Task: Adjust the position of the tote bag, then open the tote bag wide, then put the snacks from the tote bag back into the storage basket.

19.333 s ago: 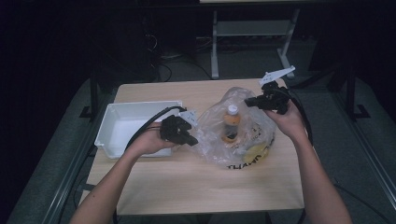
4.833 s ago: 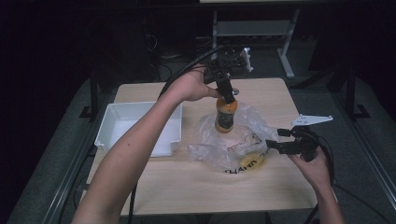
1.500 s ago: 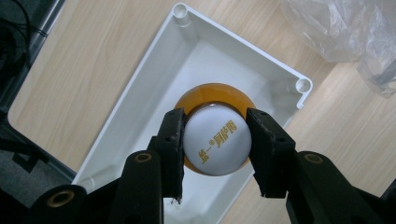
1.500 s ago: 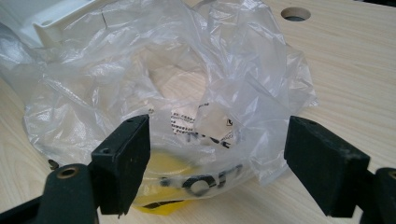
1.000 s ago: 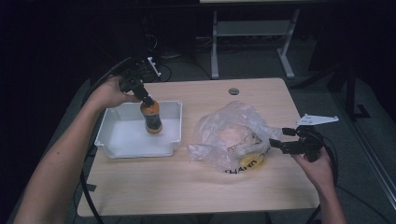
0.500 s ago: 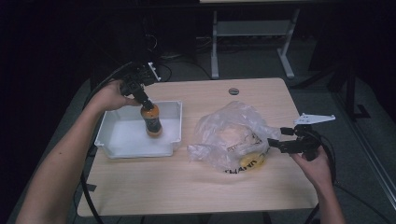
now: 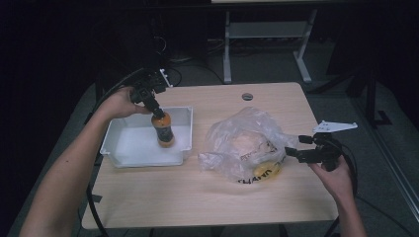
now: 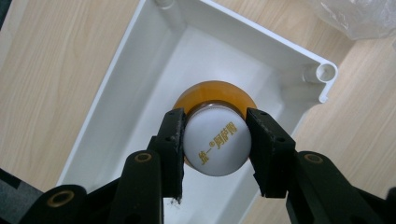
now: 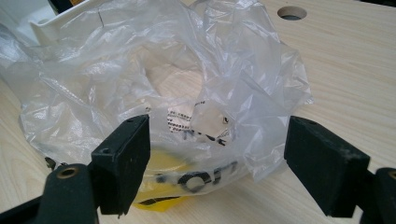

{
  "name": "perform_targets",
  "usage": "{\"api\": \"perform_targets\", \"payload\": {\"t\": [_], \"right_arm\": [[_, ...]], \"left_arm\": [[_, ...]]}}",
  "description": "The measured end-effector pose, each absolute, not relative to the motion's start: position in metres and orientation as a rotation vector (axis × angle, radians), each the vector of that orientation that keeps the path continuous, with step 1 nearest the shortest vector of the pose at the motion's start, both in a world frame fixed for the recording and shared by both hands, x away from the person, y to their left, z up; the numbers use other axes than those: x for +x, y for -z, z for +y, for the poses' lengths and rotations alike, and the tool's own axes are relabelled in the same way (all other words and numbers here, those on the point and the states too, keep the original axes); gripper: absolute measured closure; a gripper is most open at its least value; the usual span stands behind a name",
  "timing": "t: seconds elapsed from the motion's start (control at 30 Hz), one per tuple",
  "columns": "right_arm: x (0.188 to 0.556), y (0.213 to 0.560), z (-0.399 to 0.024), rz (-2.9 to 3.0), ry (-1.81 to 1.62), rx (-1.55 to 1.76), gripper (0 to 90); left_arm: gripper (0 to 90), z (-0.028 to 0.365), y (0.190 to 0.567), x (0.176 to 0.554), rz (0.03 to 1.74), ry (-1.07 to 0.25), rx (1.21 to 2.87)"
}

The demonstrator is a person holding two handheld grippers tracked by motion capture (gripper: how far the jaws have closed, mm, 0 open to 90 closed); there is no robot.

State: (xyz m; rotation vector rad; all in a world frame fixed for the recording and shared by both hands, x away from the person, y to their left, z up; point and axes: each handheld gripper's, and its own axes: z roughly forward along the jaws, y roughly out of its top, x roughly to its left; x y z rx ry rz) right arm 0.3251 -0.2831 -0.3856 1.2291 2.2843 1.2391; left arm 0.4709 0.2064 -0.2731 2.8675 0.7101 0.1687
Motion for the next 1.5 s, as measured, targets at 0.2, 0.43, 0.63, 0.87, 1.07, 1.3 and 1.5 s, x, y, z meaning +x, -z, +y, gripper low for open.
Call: {"api": "perform_targets", "payload": {"t": [0.2,0.43,0.63,0.87,1.07,1.3,1.5], "right_arm": [[0.325,0.385,-0.282,2.287,-1.24,1.215,22.0],[0.323,0.384,-0.285,2.28,-1.24,1.21,22.1],[0.323,0.384,-0.285,2.279,-1.241,1.23,22.0],[0.321,0.384,-0.285,2.275,-1.242,1.222,22.0],[0.321,0.383,-0.285,2.275,-1.241,1.22,22.0],[0.322,0.384,-0.283,2.287,-1.233,1.219,22.1],[0.322,0.385,-0.284,2.286,-1.234,1.218,22.0]], "left_arm": [[59.1,0.206,0.274,0.471,0.717,-0.164,2.873],[59.2,0.206,0.276,0.472,0.716,-0.16,2.87],[59.1,0.206,0.278,0.475,0.716,-0.155,2.866],[59.2,0.207,0.278,0.475,0.714,-0.151,2.868],[59.1,0.207,0.277,0.474,0.713,-0.162,2.863],[59.1,0.206,0.28,0.475,0.697,-0.159,2.868],[59.1,0.204,0.285,0.475,0.68,-0.134,2.87]]}}
